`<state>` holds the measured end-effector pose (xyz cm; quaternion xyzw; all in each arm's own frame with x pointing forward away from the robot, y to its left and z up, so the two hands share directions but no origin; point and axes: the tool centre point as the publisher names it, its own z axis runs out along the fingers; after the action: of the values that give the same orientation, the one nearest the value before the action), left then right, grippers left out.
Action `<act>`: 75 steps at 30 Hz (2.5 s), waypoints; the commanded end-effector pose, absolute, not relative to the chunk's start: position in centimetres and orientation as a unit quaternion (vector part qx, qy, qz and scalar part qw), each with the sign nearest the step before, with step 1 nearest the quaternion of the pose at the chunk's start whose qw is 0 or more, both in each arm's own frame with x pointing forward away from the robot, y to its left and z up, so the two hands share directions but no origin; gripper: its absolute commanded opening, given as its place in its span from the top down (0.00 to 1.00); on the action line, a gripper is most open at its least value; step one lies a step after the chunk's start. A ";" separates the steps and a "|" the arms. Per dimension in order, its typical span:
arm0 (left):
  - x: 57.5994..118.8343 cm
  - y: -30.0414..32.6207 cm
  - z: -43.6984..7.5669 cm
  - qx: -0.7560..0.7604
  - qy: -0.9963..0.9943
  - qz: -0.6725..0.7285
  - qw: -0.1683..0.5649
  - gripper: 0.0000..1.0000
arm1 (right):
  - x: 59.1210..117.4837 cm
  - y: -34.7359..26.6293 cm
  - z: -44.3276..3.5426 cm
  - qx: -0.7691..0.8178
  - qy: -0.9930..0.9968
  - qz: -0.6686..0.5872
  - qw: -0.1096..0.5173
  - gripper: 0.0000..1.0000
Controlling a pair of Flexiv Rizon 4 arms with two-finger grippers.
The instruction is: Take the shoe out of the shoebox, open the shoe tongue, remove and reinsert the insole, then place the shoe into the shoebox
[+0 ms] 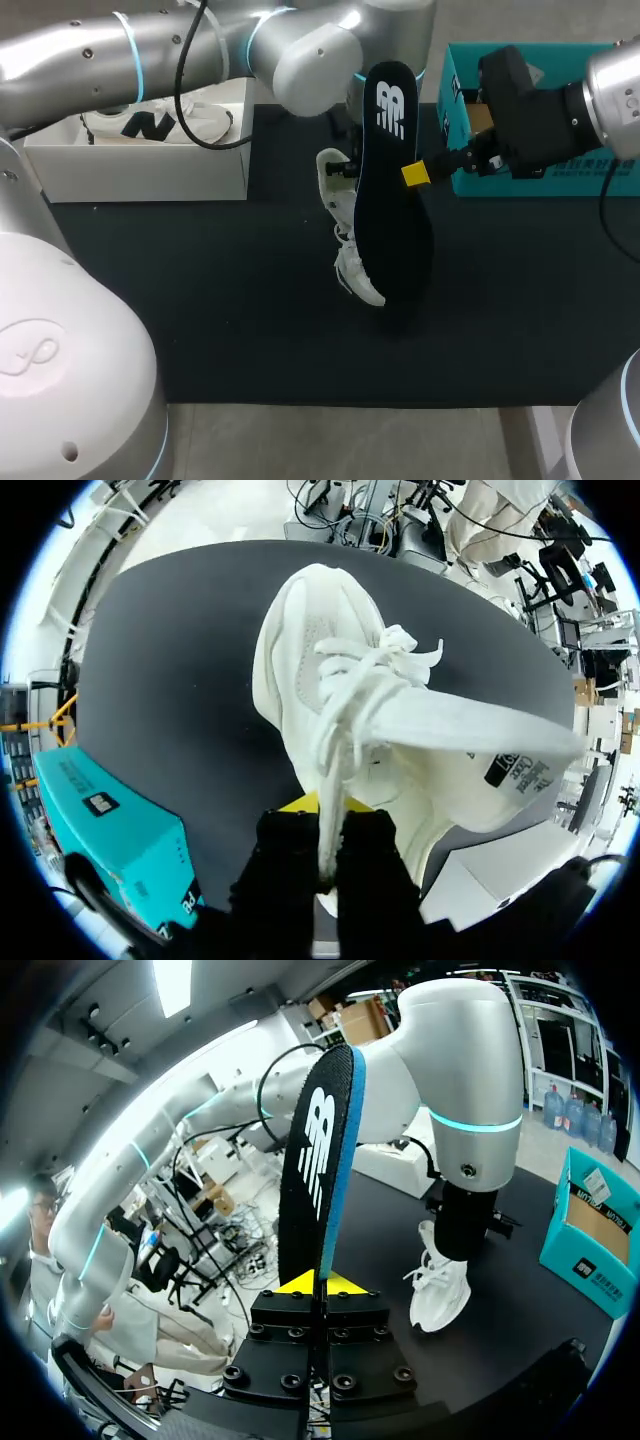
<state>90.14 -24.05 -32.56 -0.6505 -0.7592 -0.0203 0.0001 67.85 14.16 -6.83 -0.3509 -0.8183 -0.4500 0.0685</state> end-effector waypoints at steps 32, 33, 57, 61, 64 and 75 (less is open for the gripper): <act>92.4 -26.2 -34.1 -0.748 -0.658 -0.085 -0.017 1.00 | 68.1 14.5 -6.9 -0.351 -0.819 -0.449 0.069 1.00; 92.4 -26.2 -34.2 -0.749 -0.657 -0.085 -0.014 1.00 | 68.1 14.5 -6.9 -0.351 -0.819 -0.449 0.069 1.00; 91.5 -27.7 -33.8 -0.693 -0.718 -0.017 -0.055 0.00 | 68.1 14.5 -6.9 -0.351 -0.819 -0.449 0.069 1.00; 91.4 -27.5 -31.8 -0.653 -0.751 0.024 -0.095 0.00 | 68.1 14.5 -6.9 -0.351 -0.819 -0.449 0.069 1.00; 91.4 -27.6 -30.2 -0.613 -0.778 0.065 -0.124 0.00 | 68.1 14.5 -6.9 -0.351 -0.819 -0.449 0.069 1.00; 92.4 -29.2 -23.7 -0.514 -0.793 0.228 -0.235 0.00 | 68.1 14.5 -6.9 -0.351 -0.819 -0.449 0.069 1.00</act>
<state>92.34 -30.77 -24.74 -0.5567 -0.8077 0.1288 -0.1452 67.85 14.16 -6.82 -0.3509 -0.8184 -0.4500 0.0685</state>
